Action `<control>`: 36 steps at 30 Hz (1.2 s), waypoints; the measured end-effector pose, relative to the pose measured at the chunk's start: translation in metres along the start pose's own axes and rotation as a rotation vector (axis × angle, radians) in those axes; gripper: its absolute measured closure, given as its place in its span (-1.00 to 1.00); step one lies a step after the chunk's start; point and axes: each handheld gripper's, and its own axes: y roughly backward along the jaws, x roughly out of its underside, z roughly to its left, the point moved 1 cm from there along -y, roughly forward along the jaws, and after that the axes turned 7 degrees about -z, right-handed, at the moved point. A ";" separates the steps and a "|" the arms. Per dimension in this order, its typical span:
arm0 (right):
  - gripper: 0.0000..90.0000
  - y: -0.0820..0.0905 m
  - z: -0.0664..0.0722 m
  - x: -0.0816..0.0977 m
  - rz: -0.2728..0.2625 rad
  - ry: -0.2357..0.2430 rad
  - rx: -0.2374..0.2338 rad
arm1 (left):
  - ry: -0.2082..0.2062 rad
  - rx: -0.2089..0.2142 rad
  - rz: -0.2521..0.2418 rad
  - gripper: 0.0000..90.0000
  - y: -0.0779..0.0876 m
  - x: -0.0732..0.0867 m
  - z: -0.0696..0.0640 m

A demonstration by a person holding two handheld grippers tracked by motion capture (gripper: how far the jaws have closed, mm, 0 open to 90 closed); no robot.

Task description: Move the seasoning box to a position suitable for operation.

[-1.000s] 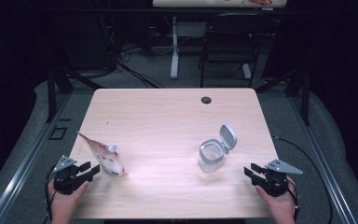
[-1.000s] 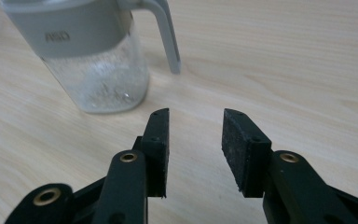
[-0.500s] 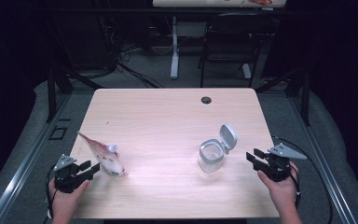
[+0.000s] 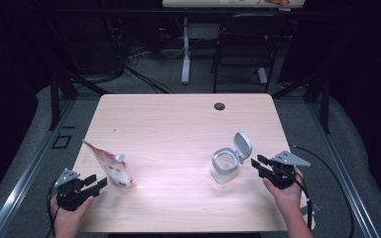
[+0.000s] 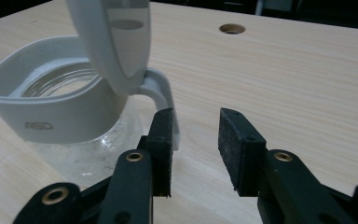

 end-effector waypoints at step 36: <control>0.82 -0.042 0.015 0.003 0.067 0.059 -0.046 | 0.019 -0.007 0.012 0.23 0.002 0.006 0.003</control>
